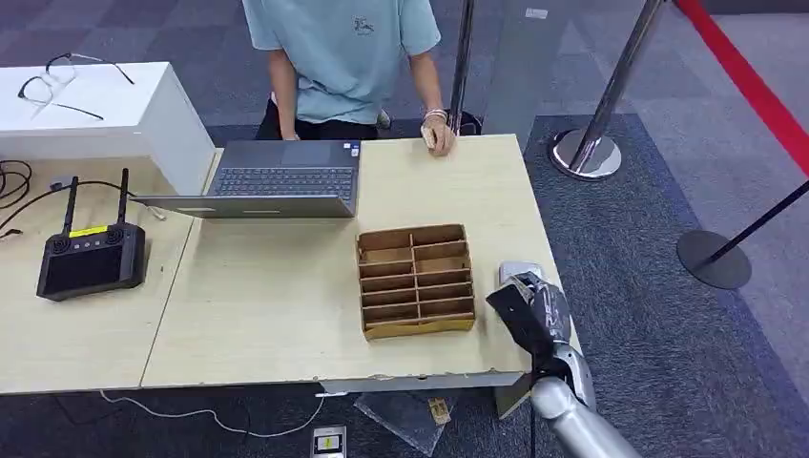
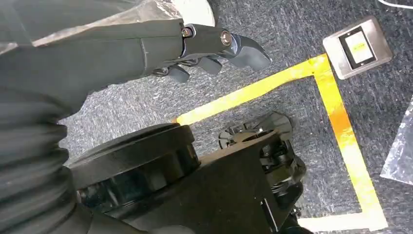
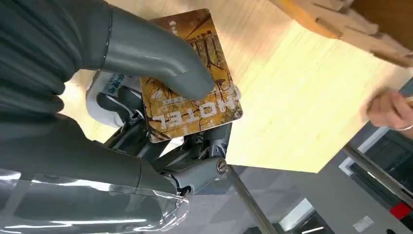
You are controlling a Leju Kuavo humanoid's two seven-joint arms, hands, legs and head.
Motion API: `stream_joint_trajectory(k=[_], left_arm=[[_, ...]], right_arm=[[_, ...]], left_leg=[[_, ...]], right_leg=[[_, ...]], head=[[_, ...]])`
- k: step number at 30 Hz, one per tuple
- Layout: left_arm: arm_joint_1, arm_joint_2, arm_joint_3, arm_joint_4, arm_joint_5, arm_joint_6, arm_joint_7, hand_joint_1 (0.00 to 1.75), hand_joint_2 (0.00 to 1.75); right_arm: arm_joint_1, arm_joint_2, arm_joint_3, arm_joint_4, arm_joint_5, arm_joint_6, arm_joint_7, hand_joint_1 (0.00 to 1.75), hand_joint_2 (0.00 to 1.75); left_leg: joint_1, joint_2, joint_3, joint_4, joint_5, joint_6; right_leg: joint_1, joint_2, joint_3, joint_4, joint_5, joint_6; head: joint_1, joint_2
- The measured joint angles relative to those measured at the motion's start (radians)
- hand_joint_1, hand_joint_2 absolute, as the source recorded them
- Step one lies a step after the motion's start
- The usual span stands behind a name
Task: Pass the card to the sensor for recognition and then transmit it.
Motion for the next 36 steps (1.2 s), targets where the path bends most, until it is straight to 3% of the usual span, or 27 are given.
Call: stream_joint_trajectory(k=[14, 24, 36], left_arm=[[0.0, 0.0, 0.0, 0.0, -0.002, 0.0, 0.0, 0.0, 1.75], [0.0, 0.0, 0.0, 0.0, -0.006, 0.0, -0.006, 0.0, 1.75], [0.0, 0.0, -0.001, 0.0, -0.02, 0.0, -0.006, 0.0, 1.75]], right_arm=[[0.002, 0.009, -0.035, 0.024, -0.063, 0.0, -0.031, 1.75, 1.75], [-0.028, -0.033, -0.036, -0.144, -0.023, -0.002, 0.103, 1.75, 1.75], [-0.064, -0.044, 0.017, -0.202, -0.1, 0.003, 0.119, 1.75, 1.75]], left_leg=[[0.0, 0.0, 0.0, 0.0, 0.0, 0.0], [0.0, 0.0, 0.0, 0.0, 0.0, 0.0], [0.0, 0.0, 0.0, 0.0, 0.0, 0.0]], right_leg=[[0.0, 0.0, 0.0, 0.0, 0.0, 0.0], [0.0, 0.0, 0.001, 0.0, 0.0, 0.0], [0.0, 0.0, 0.0, 0.0, 0.0, 0.0]], head=[[0.0, 0.0], [0.0, 0.0], [0.0, 0.0]])
